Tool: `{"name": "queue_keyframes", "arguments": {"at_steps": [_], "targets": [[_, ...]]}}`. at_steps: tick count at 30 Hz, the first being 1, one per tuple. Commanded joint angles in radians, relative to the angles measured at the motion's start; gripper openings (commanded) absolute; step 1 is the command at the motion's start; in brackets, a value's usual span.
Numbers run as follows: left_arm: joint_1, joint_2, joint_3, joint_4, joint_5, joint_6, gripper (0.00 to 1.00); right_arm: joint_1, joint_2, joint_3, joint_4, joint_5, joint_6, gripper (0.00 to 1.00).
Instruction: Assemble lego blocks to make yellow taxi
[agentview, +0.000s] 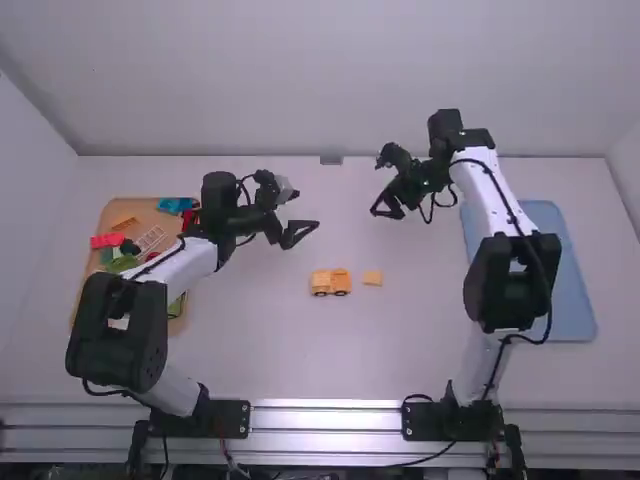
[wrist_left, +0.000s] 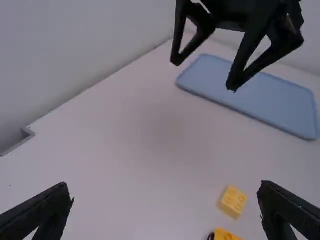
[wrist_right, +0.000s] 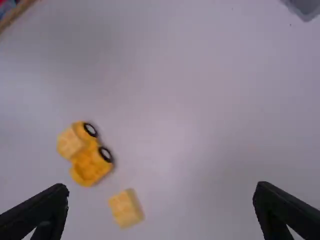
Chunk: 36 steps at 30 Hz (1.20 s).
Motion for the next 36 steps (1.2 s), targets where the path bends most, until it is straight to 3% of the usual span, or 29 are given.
{"name": "queue_keyframes", "arguments": {"at_steps": [1,3,5,10,19,28,33,36], "targets": [[-0.001,-0.010,-0.004,-0.011,0.018,0.004,0.99,0.014,0.007,0.013,-0.076,-0.107,-0.328,0.99],[0.000,-0.010,-0.004,-0.018,0.018,0.004,0.99,0.008,0.007,0.010,-0.180,-0.216,-0.567,0.99],[-0.001,-0.010,-0.004,-0.032,0.018,0.005,0.99,-0.020,0.007,-0.007,-0.372,-0.315,-0.928,0.99],[-0.001,-0.010,-0.004,-0.036,0.014,0.014,0.99,-0.063,0.007,-0.104,-0.405,-0.366,-1.147,0.99],[-0.001,-0.010,-0.012,-0.225,0.260,0.491,0.99,-0.084,0.007,-0.383,-0.074,-0.369,-1.175,0.99],[-0.001,-0.010,-0.054,-0.222,0.399,0.593,0.99,-0.056,0.007,-0.574,0.119,-0.351,-1.004,0.99],[-0.011,-0.010,-0.092,-0.172,0.404,0.587,0.99,-0.065,0.007,-0.643,0.222,-0.326,-0.894,0.99],[-0.023,-0.008,-0.122,-0.150,0.359,0.587,0.99,-0.067,0.007,-0.713,0.359,-0.344,-0.834,0.99]]}}
